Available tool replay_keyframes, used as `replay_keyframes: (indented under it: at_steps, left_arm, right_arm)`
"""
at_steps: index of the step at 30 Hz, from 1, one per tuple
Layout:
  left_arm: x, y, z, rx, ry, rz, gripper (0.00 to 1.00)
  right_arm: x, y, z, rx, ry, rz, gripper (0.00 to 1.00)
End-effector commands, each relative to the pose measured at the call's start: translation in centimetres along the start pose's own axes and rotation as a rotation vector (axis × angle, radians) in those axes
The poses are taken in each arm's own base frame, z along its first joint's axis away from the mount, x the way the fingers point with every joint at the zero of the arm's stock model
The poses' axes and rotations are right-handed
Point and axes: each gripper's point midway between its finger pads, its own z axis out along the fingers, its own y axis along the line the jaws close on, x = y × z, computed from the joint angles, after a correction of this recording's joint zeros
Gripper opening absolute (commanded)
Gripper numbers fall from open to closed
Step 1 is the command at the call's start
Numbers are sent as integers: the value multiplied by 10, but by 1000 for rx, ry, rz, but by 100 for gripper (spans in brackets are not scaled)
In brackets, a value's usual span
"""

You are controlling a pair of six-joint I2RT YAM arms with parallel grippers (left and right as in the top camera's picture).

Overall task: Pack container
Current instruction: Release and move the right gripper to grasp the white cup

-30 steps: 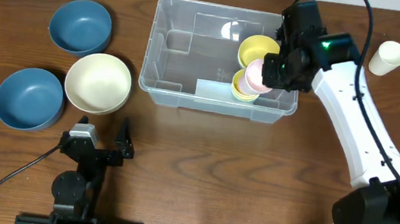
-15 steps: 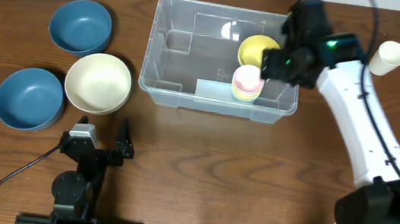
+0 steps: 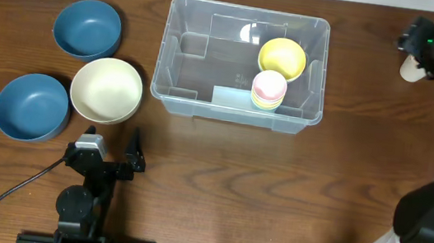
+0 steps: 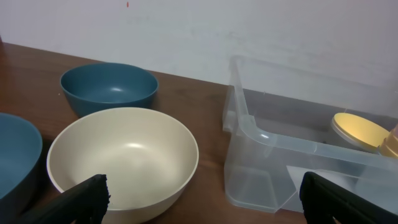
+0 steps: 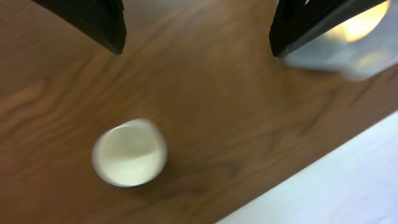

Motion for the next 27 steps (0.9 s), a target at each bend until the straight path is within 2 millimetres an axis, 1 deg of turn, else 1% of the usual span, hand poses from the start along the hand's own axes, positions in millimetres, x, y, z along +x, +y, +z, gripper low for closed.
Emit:
replay_keyframes:
  at_steps: [1, 4, 8, 11, 16, 22, 24, 25, 27]
  left_arm:
    - [16, 2, 1, -2, 41, 4, 98]
    - [16, 2, 1, -2, 41, 4, 98]
    - [16, 2, 2, -2, 42, 4, 98]
    - [16, 2, 1, -2, 42, 4, 98]
    - [16, 2, 2, -2, 42, 4, 98]
    - [16, 2, 1, -2, 41, 4, 98]
    - [16, 2, 1, -2, 41, 4, 98]
    - [16, 2, 1, -2, 42, 4, 98]
    - [16, 2, 1, -2, 42, 4, 98]
  right_arm:
    - [-5, -37, 32, 73, 17, 69, 74]
    - [-3, -59, 57, 97, 45, 103, 74]
    - [0, -75, 83, 114, 61, 119, 73]
    - [-1, -84, 96, 121, 56, 128, 73]
    - [1, -92, 114, 136, 57, 126, 72]
    - [11, -105, 140, 166, 72, 134, 70]
    - [14, -108, 147, 170, 80, 137, 68]
    - [16, -110, 149, 173, 85, 138, 66]
    - [19, -111, 153, 175, 92, 138, 56]
